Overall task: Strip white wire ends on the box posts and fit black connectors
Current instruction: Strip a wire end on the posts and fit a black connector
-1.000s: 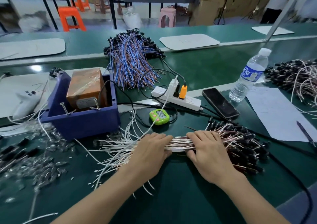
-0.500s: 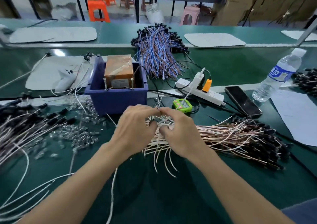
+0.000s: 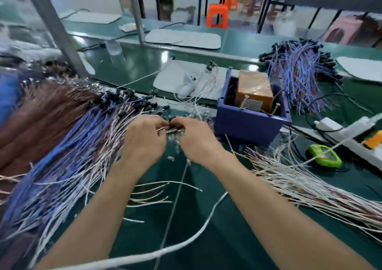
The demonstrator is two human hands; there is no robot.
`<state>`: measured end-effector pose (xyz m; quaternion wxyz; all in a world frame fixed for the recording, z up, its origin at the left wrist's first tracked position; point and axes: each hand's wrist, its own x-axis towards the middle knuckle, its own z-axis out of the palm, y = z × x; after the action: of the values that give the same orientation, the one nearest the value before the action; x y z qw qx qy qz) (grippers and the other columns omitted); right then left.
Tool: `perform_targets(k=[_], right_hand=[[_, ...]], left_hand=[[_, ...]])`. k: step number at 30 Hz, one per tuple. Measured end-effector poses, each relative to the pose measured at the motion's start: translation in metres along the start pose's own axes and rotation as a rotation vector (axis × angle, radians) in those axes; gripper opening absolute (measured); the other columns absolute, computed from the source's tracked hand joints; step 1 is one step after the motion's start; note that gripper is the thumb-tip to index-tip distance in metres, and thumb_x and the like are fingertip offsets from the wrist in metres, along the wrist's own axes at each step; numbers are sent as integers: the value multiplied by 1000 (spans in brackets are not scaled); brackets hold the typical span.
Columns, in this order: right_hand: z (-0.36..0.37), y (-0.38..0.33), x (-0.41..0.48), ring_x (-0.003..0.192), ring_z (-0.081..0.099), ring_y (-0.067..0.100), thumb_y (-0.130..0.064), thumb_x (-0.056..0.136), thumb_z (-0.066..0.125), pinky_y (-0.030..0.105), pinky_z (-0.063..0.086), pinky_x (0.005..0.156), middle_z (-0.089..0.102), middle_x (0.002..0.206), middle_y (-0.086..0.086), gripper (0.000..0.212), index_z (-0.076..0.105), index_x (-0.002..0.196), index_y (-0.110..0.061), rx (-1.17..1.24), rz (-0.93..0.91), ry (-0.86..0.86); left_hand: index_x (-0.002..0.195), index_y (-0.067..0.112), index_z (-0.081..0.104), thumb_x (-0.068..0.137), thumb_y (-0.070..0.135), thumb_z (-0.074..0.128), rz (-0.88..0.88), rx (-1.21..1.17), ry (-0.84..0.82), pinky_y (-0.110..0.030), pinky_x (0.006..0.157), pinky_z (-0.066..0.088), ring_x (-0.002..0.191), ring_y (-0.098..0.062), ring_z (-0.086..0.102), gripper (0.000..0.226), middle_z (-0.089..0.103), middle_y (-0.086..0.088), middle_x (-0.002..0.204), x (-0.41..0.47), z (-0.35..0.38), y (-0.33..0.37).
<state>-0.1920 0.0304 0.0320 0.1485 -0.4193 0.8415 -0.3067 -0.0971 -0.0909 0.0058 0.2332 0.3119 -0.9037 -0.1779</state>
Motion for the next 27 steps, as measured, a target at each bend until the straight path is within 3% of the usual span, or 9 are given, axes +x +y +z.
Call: perform_targets(k=[3,5,8,10,13,19,22,24,27], right_hand=[[18,-12,20,116,61,26,7,87,51,26,45,86,63,135,6,72,46,151,-24,-122,-23,-174],[29,-15,26,110,62,27,4,87,53,31,50,87,63,131,7,68,47,149,-24,-235,-42,-259],[40,-13,31,102,61,28,0,85,57,38,51,91,63,116,4,46,65,123,-23,-335,-66,-231],[42,-12,33,92,61,27,2,85,58,35,51,83,66,104,2,33,71,104,-22,-299,-47,-182],[39,-11,35,87,64,28,0,86,61,36,55,79,71,95,3,26,74,93,-22,-312,-50,-93],[25,-12,37,89,57,21,-14,90,69,35,49,86,64,90,-2,19,62,81,-28,-275,-45,37],[20,-15,34,91,64,25,-9,93,58,40,53,86,70,95,-2,21,65,98,-29,-192,-28,2],[19,-21,29,94,65,24,-13,94,60,41,53,88,72,99,-4,26,63,112,-31,-118,-89,40],[11,-34,23,84,65,16,-17,98,60,40,54,79,71,90,-8,22,64,111,-34,-12,-179,99]], left_hand=[[121,17,75,85,13,73,-35,77,-63,-37,112,39,122,-26,57,36,68,-5,129,-1,-8,-35],[127,16,72,87,19,75,-64,98,-124,-36,116,36,129,-24,54,41,63,-5,139,-7,-6,-50],[123,16,75,87,22,78,-76,57,-91,-38,115,38,132,-24,53,36,60,-4,143,-17,1,-58],[115,17,78,87,19,78,-61,24,-69,-41,116,39,132,-25,53,28,62,-7,141,-21,6,-59],[101,18,81,86,15,79,-36,11,-9,-42,112,43,126,-26,58,16,68,-7,132,-21,7,-61],[97,22,83,88,22,79,-53,-103,106,-36,87,51,88,-17,69,9,79,5,93,-19,-6,-61],[98,27,82,91,26,76,-150,-301,64,-33,79,58,80,-8,71,9,78,15,85,-16,-18,-61],[93,30,82,89,23,78,-147,-424,33,-22,73,56,76,0,70,9,75,23,80,-9,-28,-54],[83,39,80,86,19,77,-82,-592,22,-8,64,49,70,5,69,20,74,25,76,2,-44,-36]])
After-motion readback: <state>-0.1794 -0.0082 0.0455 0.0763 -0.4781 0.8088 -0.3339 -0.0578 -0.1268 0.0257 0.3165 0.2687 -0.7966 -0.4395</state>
